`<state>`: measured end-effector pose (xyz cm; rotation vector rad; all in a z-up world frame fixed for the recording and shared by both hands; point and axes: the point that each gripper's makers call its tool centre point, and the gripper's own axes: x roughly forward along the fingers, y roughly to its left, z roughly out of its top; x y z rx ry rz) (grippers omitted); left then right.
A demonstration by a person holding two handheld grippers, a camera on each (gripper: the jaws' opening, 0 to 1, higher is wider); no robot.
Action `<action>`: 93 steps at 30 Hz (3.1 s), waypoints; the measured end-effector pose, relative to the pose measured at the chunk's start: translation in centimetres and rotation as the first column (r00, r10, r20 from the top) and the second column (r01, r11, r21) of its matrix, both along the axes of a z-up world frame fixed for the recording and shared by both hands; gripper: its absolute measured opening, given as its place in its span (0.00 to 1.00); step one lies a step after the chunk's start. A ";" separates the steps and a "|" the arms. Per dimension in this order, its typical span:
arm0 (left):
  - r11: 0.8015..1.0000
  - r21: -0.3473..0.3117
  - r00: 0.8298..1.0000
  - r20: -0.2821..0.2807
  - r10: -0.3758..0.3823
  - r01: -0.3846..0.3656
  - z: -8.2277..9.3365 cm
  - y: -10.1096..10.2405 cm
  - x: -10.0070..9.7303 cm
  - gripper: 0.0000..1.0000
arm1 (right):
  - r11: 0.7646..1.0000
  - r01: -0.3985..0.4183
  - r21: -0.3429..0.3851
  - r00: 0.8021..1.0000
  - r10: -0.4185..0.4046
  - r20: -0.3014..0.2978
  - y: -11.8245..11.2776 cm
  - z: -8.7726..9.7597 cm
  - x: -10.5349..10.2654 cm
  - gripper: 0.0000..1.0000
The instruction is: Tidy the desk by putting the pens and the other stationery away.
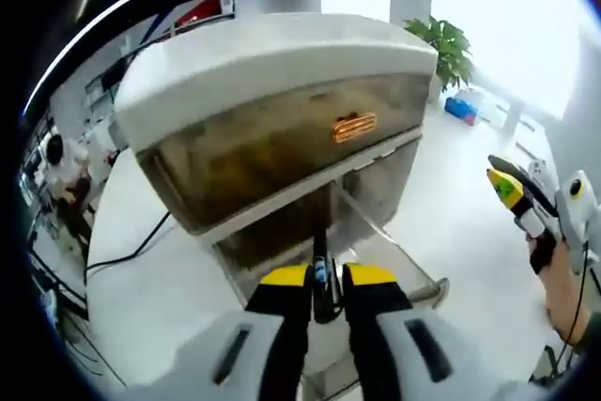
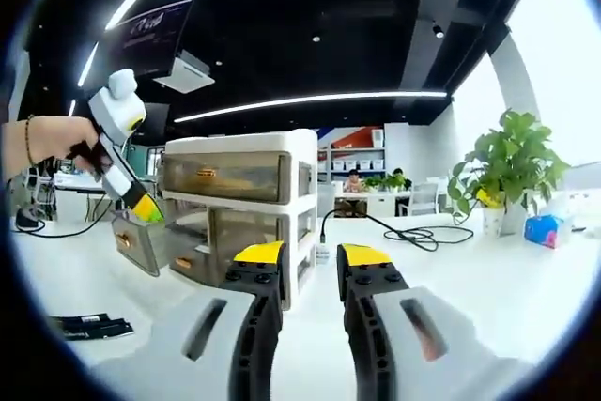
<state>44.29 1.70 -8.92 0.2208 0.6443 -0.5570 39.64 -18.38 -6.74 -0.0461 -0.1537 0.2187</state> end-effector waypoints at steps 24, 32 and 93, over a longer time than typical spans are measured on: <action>0.928 -0.314 0.938 0.336 -0.090 0.201 5.9 -0.2 -7.4 0.19 | 1.000 -0.004 0.003 1.000 0.004 0.018 -0.3 0.6 -0.1 0.25; 0.879 -0.346 0.835 0.541 -0.100 0.329 7.1 0.0 -15.5 0.22 | 1.000 -0.023 0.006 1.000 0.023 0.020 0.2 0.8 -0.3 0.25; 0.914 -0.383 0.974 0.116 0.192 -0.134 -10.5 5.6 -22.4 0.08 | 0.999 -0.016 0.038 1.000 0.015 0.010 0.0 1.0 -0.7 0.25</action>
